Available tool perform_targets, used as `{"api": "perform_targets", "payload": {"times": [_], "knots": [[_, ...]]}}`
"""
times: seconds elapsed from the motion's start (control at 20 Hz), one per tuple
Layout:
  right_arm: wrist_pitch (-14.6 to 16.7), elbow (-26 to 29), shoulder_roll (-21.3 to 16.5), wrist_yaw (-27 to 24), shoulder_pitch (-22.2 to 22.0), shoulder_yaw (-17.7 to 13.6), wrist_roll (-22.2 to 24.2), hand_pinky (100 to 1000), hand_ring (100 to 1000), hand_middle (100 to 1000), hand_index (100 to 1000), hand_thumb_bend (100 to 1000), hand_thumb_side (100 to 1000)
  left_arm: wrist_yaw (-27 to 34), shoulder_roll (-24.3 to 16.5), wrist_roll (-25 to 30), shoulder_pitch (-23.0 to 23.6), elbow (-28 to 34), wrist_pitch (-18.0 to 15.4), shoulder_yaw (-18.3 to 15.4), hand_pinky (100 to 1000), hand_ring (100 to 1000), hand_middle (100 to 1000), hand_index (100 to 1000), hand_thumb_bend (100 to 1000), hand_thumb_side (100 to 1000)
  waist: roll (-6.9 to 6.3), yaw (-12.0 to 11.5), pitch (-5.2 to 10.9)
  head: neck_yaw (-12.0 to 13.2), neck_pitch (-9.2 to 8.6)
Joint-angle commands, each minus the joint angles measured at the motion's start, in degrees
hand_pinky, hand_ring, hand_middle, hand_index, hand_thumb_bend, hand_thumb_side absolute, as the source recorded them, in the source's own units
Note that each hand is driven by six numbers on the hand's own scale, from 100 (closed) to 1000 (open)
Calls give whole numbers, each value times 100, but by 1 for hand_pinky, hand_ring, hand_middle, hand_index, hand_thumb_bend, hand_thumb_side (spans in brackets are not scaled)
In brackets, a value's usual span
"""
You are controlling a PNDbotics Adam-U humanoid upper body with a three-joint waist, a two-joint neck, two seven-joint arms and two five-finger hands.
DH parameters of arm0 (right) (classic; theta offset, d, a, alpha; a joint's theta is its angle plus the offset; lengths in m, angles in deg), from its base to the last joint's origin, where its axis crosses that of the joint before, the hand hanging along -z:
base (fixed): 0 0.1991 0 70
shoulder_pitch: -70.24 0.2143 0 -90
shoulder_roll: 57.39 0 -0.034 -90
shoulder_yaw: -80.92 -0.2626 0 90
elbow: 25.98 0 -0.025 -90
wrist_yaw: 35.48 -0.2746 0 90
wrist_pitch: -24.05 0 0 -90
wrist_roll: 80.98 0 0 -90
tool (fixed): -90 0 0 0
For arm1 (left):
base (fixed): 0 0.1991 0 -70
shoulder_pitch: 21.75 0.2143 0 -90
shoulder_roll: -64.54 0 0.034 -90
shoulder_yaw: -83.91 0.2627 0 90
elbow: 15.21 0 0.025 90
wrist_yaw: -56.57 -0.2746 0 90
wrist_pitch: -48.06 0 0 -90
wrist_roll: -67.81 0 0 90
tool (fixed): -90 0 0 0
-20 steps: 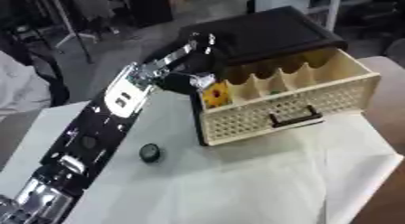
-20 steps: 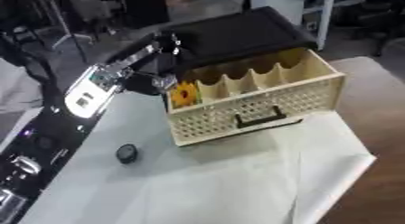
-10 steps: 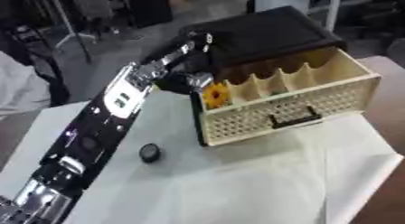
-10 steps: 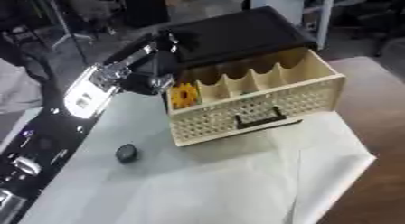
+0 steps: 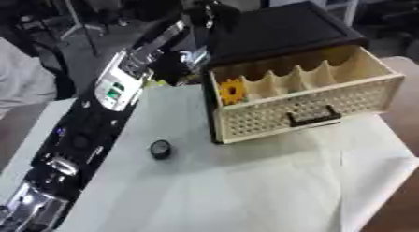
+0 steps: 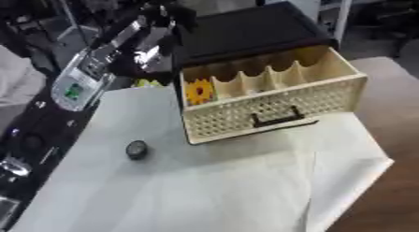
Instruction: Pick up objects from table and place into drawer.
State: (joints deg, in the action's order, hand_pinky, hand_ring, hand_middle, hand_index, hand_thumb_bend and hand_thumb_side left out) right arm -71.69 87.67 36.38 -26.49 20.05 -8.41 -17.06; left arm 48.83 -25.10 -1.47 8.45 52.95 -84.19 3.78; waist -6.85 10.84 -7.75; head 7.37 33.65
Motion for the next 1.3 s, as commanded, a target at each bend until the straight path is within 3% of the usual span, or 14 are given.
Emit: {"api": "perform_targets", "payload": {"times": [0.05, 0.4, 0.45, 0.55, 0.75, 0.9, 1.05, 1.3], "knots": [[10, 94, -197, 78, 71, -64, -78, 209, 309, 295, 571, 881, 943, 296, -334, -138, 52, 522, 12, -63, 484, 679, 679, 853, 100, 808, 110, -61, 104, -75, 88], [-60, 94, -510, 233, 116, -57, -49, 141, 315, 300, 588, 919, 852, 893, -687, -735, 626, 1493, 464, 64, 476, 667, 672, 841, 100, 848, 315, -216, 140, -183, 152], [-78, 94, -556, 261, 123, -49, -17, 116, 317, 302, 594, 937, 819, 980, -750, -822, 724, 1635, 499, 97, 403, 605, 653, 840, 100, 848, 335, -229, 144, -197, 162], [-137, 94, -720, 352, 119, 3, 104, 100, 319, 304, 610, 991, 741, 1147, -944, -989, 957, 1906, 452, 189, 389, 596, 648, 841, 100, 847, 389, -286, 140, -247, 191], [-288, 94, -1084, 562, 96, 132, 429, 100, 325, 308, 624, 1000, 639, 1486, -1260, -1328, 1498, 2458, 465, 294, 415, 607, 644, 833, 100, 864, 451, -402, 134, -311, 238], [-359, 94, -1419, 726, 110, 257, 670, 100, 338, 323, 633, 1000, 555, 1728, -1358, -1536, 1890, 2851, 660, 189, 420, 603, 615, 770, 100, 877, 501, -480, 128, -365, 288], [-411, 94, -1734, 868, 164, 381, 921, 100, 349, 343, 642, 1000, 543, 1979, -1387, -1574, 2298, 3259, 861, 32, 423, 604, 616, 776, 100, 891, 538, -510, 133, -348, 363], [-518, 94, -2379, 981, 232, 665, 1349, 100, 351, 338, 648, 1000, 541, 2408, -1248, -1498, 2994, 3955, 1188, -245, 432, 611, 624, 779, 100, 908, 583, -587, 190, -220, 639]]}}
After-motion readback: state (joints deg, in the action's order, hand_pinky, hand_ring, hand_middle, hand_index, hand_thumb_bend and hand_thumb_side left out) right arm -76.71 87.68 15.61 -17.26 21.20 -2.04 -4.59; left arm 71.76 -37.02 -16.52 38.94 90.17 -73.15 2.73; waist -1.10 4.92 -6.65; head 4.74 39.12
